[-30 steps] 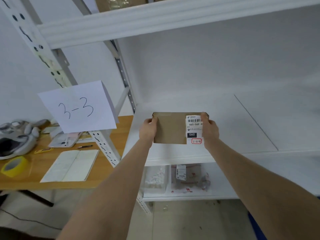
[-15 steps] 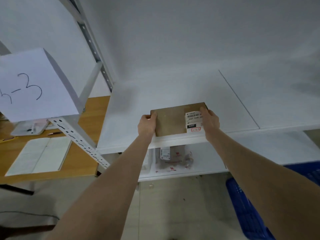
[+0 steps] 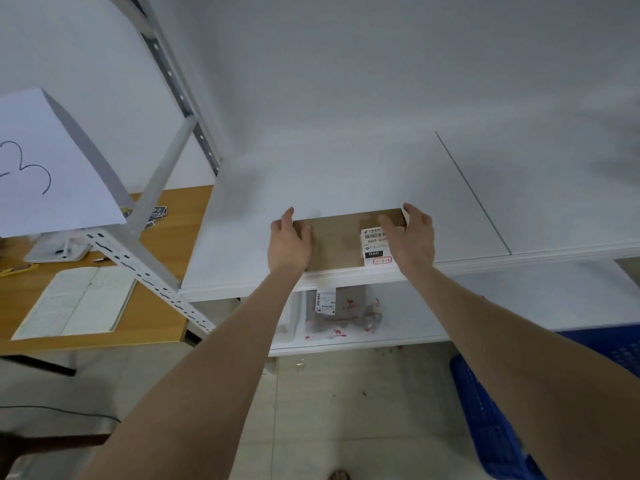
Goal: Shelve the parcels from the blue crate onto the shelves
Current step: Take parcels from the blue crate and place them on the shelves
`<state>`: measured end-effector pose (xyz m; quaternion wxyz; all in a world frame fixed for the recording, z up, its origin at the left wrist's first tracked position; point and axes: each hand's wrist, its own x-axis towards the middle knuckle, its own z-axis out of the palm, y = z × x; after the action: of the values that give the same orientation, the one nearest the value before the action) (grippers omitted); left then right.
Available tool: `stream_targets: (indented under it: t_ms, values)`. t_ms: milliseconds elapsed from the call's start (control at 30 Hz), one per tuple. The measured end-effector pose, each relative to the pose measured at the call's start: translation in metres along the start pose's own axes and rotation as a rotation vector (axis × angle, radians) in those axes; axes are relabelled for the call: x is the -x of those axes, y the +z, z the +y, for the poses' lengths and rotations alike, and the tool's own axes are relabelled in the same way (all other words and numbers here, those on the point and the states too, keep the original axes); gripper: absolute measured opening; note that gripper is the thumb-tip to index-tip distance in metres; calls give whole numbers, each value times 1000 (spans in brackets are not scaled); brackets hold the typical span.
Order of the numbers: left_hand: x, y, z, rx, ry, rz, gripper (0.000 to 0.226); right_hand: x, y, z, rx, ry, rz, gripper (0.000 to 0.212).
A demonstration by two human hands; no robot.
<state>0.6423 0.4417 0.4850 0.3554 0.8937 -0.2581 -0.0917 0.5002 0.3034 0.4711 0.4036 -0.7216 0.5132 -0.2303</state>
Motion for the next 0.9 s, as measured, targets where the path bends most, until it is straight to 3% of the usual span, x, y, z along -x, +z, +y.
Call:
stream_targets:
  t_ms: [100,200,367,533,900]
  values:
    - [3,1,6,-241,300,23,58,1,-7,-5,429,-444,-22,64]
    - [5,10,15,-461,474,-13,58,3,3,-8,613,-790,-56,45]
    - [13,20,21,-672,502,25,56,8,11,-10,752,-784,-85,45]
    - [13,22,17,-792,578,152,58,5,18,-5,800,-838,39,53]
    - [-19,35,26,-826,606,160,53,-22,27,-6,802,-790,63,52]
